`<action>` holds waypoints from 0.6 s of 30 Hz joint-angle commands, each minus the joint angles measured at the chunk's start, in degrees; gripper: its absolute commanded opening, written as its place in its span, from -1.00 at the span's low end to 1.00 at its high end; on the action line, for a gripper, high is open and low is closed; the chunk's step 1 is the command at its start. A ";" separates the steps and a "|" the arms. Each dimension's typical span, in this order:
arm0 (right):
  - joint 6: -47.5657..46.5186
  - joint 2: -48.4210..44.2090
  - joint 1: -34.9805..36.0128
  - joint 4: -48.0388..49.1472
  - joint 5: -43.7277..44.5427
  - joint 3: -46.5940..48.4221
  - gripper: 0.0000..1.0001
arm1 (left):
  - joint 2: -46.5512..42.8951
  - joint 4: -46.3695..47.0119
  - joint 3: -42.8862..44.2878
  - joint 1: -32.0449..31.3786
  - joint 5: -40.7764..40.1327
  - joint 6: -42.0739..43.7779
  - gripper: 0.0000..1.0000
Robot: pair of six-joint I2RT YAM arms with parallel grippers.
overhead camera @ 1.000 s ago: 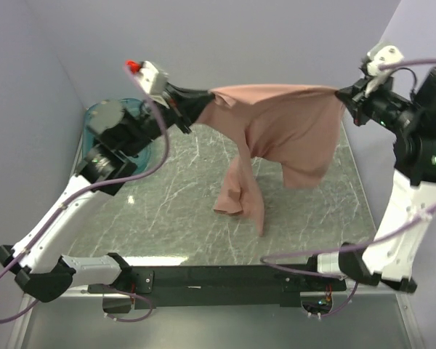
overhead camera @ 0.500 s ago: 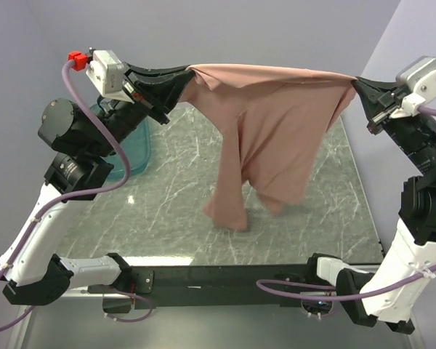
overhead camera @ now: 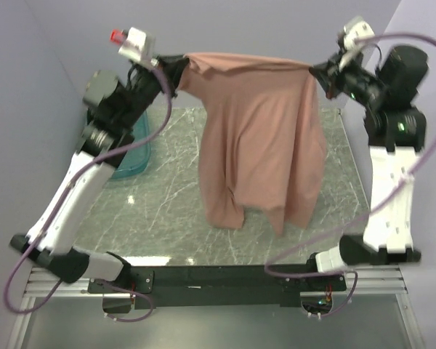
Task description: Fold and stack the t-shirts
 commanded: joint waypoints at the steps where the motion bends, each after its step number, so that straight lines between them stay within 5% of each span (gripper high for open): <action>1: 2.65 7.63 -1.36 6.23 13.92 11.61 -1.00 | 6.92 4.29 15.53 5.98 -2.56 -1.42 -0.99; 4: 4.68 14.86 -1.36 6.92 15.78 26.92 -1.00 | 14.48 1.83 32.31 6.34 2.36 -2.65 -0.99; 8: 5.91 6.63 -2.76 17.37 14.75 14.32 -1.00 | 14.09 5.24 35.65 6.34 7.81 -4.94 -0.99; 12: 6.44 -0.06 -10.99 18.18 4.39 3.07 -1.00 | 4.08 10.25 19.60 6.34 14.14 -7.31 -0.99; 14: 3.20 -6.64 -13.74 18.79 -0.62 -10.44 -1.00 | -2.42 10.70 7.99 6.25 19.14 -9.68 -0.99; 18: -20.80 -18.86 -17.00 10.24 -8.54 -34.53 -1.00 | -12.27 6.94 -11.34 4.15 26.53 -12.50 -0.99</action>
